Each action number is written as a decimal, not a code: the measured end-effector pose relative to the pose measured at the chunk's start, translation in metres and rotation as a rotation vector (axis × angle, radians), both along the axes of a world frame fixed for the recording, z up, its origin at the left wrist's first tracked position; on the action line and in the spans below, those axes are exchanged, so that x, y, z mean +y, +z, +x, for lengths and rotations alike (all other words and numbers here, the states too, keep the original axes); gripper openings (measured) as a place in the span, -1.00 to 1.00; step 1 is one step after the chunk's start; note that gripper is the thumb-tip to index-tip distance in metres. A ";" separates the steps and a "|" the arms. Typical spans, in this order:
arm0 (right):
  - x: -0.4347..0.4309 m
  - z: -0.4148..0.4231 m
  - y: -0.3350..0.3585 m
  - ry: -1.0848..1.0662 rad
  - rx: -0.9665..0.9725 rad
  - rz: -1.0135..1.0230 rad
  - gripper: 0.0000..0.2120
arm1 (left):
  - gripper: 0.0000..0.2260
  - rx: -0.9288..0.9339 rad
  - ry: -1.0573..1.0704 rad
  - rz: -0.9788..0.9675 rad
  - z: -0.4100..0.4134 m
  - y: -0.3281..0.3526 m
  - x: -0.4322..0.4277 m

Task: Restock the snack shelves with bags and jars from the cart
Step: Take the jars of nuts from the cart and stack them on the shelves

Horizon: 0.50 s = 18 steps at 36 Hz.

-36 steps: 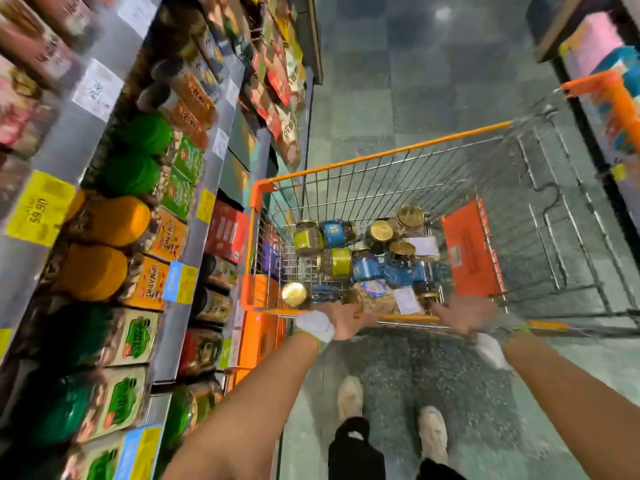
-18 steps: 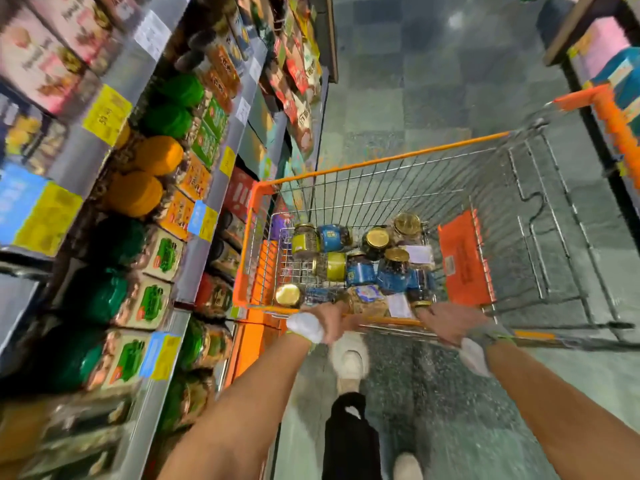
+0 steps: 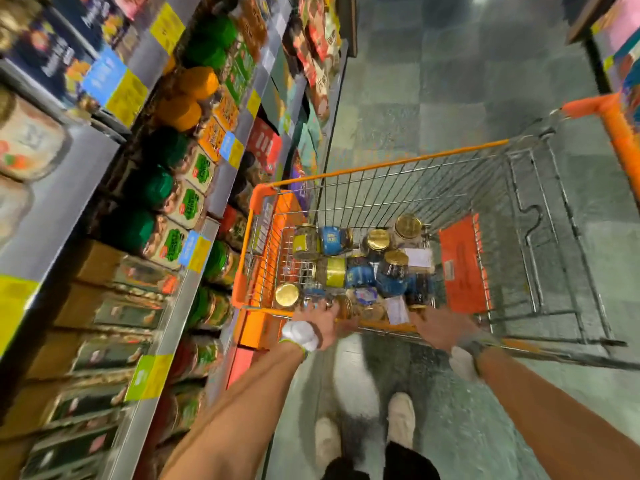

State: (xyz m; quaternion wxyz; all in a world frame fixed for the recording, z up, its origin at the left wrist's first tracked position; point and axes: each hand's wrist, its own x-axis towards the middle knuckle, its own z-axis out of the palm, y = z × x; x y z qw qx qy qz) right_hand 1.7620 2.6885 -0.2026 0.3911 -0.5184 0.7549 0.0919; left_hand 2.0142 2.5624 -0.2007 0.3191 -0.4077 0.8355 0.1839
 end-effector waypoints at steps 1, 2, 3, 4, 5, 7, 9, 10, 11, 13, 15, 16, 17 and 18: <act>0.006 0.004 0.001 -0.012 -0.010 -0.007 -0.45 | -0.23 -0.002 -0.004 0.021 0.005 0.001 0.004; 0.015 0.011 0.003 -0.011 -0.007 0.014 -0.47 | -0.21 0.000 -0.002 0.036 0.012 0.001 0.010; 0.020 0.015 0.002 0.014 -0.006 0.031 -0.46 | -0.20 0.006 -0.002 0.046 0.017 0.001 0.015; 0.029 0.022 0.002 0.050 0.016 0.050 -0.44 | -0.20 0.020 0.000 0.051 0.024 0.002 0.023; 0.036 0.027 0.001 0.084 0.037 0.063 -0.41 | -0.21 0.045 -0.001 0.053 0.030 0.003 0.029; 0.048 0.034 -0.002 0.108 0.041 0.077 -0.32 | -0.25 0.052 -0.005 0.052 0.040 0.003 0.041; 0.057 0.042 0.000 0.070 0.021 0.108 -0.27 | -0.28 0.054 -0.018 0.066 0.049 0.003 0.050; 0.064 0.051 0.000 0.036 0.008 0.124 -0.29 | -0.29 0.055 -0.019 0.073 0.058 0.000 0.057; 0.067 0.054 0.003 0.016 0.011 0.134 -0.34 | -0.30 0.061 -0.025 0.071 0.060 0.000 0.061; 0.079 0.072 0.008 -0.003 0.043 0.126 -0.48 | -0.33 0.070 -0.045 0.068 0.073 -0.001 0.072; 0.089 0.083 0.011 -0.027 0.101 0.093 -0.60 | -0.33 0.075 -0.052 0.086 0.080 -0.001 0.081; 0.094 0.090 0.012 -0.069 0.107 0.082 -0.60 | -0.32 0.071 -0.051 0.092 0.083 0.000 0.084; 0.098 0.094 0.014 -0.088 0.121 0.078 -0.58 | -0.32 0.060 -0.046 0.104 0.084 0.000 0.086; 0.101 0.098 0.013 -0.096 0.123 0.073 -0.57 | -0.33 0.039 -0.040 0.123 0.087 0.000 0.089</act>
